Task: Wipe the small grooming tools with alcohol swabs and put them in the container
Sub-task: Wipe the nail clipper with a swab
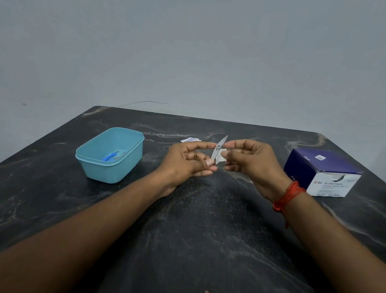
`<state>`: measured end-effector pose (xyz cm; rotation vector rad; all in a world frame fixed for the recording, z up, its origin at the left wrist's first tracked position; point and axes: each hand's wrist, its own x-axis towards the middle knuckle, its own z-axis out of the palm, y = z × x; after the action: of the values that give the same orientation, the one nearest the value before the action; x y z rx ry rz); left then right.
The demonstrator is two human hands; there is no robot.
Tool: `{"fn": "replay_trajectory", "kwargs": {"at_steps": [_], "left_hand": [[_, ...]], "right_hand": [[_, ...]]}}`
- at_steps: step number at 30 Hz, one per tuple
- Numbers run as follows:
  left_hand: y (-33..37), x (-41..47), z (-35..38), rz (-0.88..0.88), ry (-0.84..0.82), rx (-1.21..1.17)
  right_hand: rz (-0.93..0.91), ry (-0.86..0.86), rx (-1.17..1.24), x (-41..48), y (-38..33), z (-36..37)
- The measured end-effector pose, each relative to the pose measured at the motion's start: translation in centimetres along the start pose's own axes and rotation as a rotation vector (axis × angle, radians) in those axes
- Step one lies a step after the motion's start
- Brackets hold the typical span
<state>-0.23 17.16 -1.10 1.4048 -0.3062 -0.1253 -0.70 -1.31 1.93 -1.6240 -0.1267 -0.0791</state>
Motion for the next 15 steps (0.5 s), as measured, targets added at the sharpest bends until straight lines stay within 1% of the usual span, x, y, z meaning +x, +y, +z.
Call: {"fn": "replay_trajectory", "kwargs": {"at_steps": [3,6,11,15], "left_hand": [[0.03,-0.01,0.03,0.004,0.015,0.005],[0.03,-0.04,-0.04,0.005,0.007,0.007],[0.01,0.00,-0.09,0.004,-0.003,0.015],[-0.11,0.13,-0.13,-0.012,0.014,-0.021]], "right_hand": [[-0.031,0.031,-0.060,-0.13,-0.16,0.19],[-0.052,0.037,-0.066,-0.21,-0.43,-0.02],[-0.059,-0.003,-0.125,-0.27,-0.17,0.11],[-0.091,0.024,-0.086,-0.16,-0.29,0.03]]}}
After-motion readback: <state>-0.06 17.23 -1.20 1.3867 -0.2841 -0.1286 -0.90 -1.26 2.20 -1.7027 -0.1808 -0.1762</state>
